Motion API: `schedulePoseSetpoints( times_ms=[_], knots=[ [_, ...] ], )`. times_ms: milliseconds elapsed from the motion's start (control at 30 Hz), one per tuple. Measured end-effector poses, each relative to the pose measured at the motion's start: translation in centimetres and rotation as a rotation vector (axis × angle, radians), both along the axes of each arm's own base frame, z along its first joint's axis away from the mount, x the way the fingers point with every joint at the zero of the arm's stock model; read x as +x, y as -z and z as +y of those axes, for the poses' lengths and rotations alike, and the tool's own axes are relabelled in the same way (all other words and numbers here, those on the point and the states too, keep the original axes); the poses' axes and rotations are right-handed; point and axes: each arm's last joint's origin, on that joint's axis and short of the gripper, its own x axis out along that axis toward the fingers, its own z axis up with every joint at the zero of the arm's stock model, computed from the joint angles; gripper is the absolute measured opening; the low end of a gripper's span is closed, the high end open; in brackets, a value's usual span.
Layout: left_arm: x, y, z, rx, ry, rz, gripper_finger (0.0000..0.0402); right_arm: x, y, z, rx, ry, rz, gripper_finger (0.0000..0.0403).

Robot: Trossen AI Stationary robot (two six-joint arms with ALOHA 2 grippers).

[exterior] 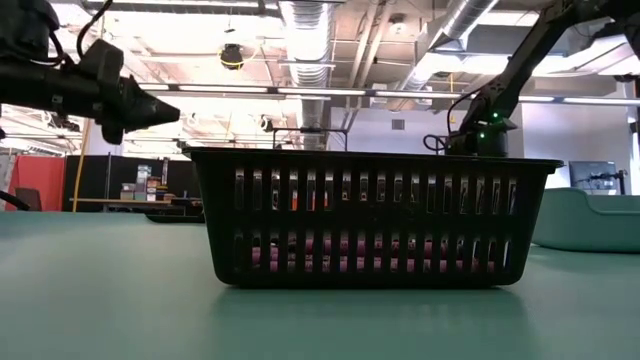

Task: Sort crayons
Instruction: Put the orange crayon into the orange bin

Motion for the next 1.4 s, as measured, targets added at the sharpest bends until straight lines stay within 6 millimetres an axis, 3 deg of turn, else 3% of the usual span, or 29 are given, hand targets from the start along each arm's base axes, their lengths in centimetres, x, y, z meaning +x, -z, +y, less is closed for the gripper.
schedulePoseSetpoints(
  times_ms=[300,533,667,867,1033,1233,1400],
  knots=[
    [0.0,0.3,0.0,-0.025,0.005,0.024,0.0057,0.2,0.0,0.1,0.016,0.0,-0.031,0.0009],
    [0.0,0.3,0.0,-0.025,0.005,0.023,0.0057,0.1,-0.3,0.2,0.005,0.007,-0.031,0.0005],
    [0.0,0.3,0.0,-0.025,0.005,0.023,0.0057,0.2,-1.7,0.9,-0.011,0.009,-0.072,0.0004],
    [0.0,0.3,0.0,-0.025,0.005,0.023,0.0057,1.5,-6.1,3.1,-0.114,-0.043,-0.146,0.0004],
    [0.0,0.3,0.0,-0.025,0.005,0.023,0.0057,5.2,-9.2,6.6,-0.222,-0.142,-0.257,0.0003],
    [0.0,0.3,0.0,-0.026,0.005,0.023,0.0057,12.3,-10.5,10.9,-0.329,-0.361,-0.431,0.0003],
    [0.0,0.3,0.0,-0.025,0.005,0.023,0.0057,18.5,-11.3,12.0,-0.371,-0.466,-0.534,0.0003]
  ],
)
